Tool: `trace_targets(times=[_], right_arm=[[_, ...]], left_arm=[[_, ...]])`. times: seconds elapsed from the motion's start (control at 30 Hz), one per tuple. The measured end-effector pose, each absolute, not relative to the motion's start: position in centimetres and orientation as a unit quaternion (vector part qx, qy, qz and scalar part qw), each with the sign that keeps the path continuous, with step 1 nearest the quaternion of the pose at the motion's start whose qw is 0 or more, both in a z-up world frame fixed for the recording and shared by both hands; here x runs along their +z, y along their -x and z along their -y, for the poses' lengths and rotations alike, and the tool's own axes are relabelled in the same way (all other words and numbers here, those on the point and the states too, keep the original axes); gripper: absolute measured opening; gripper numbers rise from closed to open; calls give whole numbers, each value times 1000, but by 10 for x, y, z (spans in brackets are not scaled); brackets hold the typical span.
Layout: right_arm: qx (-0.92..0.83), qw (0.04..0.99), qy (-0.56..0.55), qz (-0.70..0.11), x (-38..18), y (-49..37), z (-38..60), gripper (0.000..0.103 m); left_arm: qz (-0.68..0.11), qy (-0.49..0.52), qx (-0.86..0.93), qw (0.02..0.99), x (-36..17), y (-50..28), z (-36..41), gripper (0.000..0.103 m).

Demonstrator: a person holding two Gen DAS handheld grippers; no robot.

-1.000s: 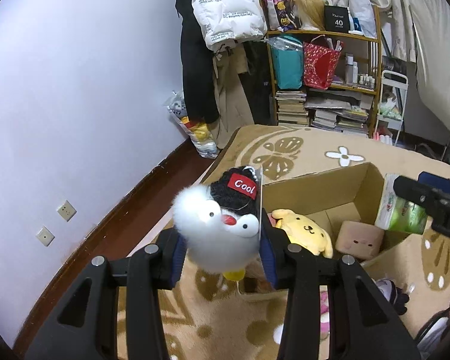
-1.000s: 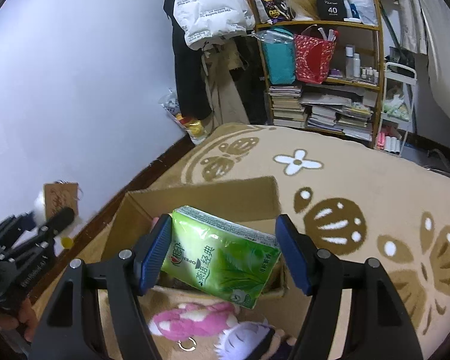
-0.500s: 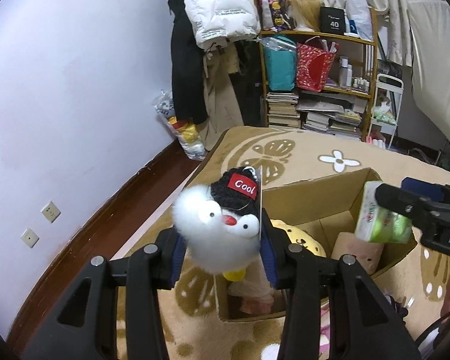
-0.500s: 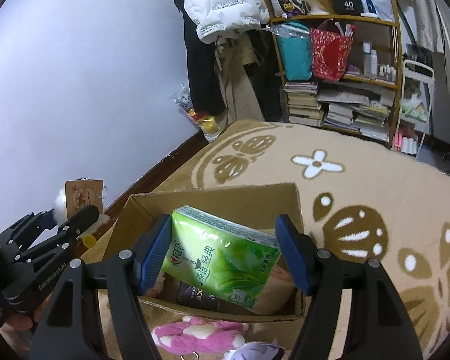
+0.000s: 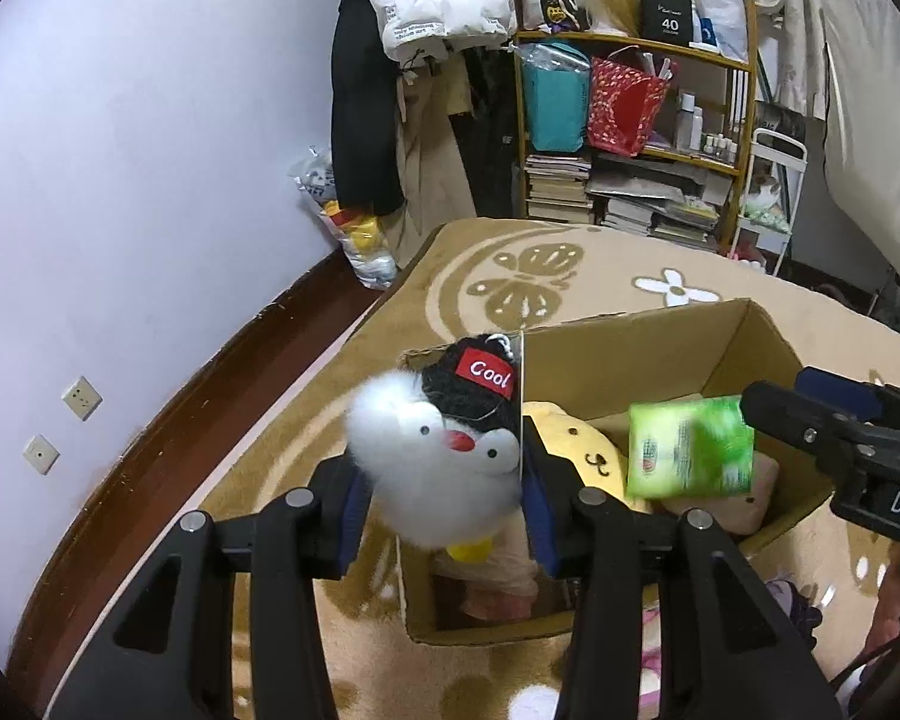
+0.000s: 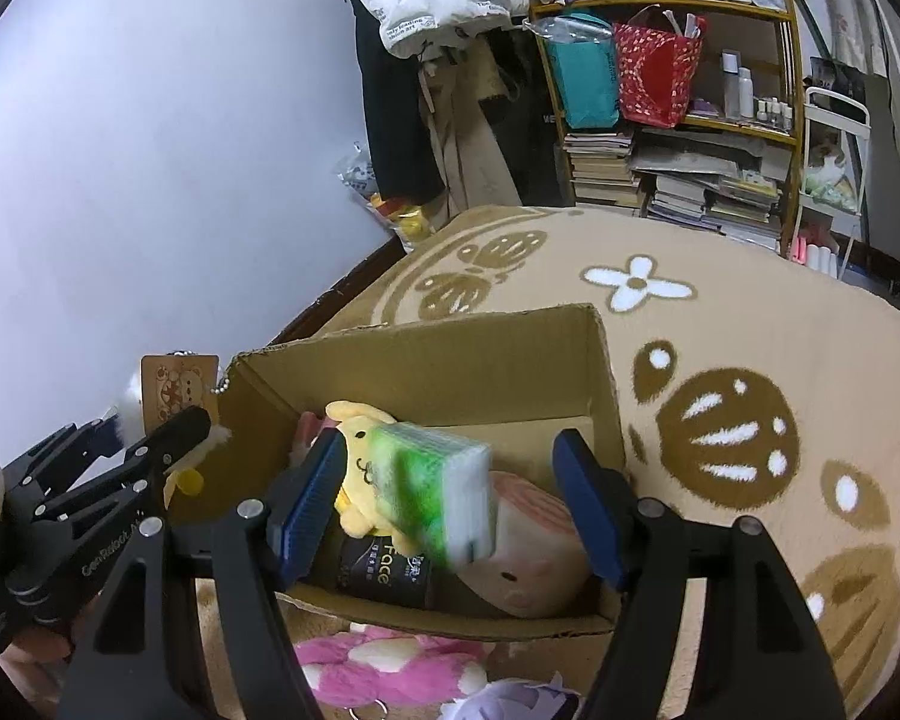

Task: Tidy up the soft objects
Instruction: 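Carry the chick plush and tissue pack over the box and open both tools, then lower both tools toward the pink plush and white-haired doll beside the box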

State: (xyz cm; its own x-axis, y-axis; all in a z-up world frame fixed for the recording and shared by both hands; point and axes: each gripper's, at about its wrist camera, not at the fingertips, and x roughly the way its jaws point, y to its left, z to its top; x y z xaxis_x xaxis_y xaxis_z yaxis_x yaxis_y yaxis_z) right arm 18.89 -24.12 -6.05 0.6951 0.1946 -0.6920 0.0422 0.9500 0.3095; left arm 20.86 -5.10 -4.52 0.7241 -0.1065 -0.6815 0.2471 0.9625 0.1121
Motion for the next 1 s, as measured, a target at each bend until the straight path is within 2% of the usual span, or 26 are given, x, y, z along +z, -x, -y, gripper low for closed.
trace_targets(times=[0.13,0.17,0.2,0.27,0.33,0.37,0.57,1.0], right_arm=[[39,909,-146,-388,-60,-188,241,76],[39,909,-144,-389,-60,-187,240,76],[37,909,-139,-390,-59,-187,239,76],[31,909,-134,-393,-57,-185,239,77],[31,910,-133,-391,-54,-182,239,84],[29,911,-133,-389,-52,-180,239,93],[27,914,-119,-386,-39,-170,239,103],[31,922,-89,-376,-5,-138,231,103]], left_arm=[[-351,-104,-91,926,-44,-204,54,60],[-349,-107,-91,927,-43,-203,55,66],[-348,-111,-88,927,-42,-203,55,78],[-341,-127,-71,929,-40,-200,56,90],[-334,-138,-61,930,-37,-197,57,95],[-335,-139,-58,930,-36,-196,56,100],[-336,-126,-59,932,-26,-189,48,103],[-346,-106,-48,931,-10,-159,24,103]])
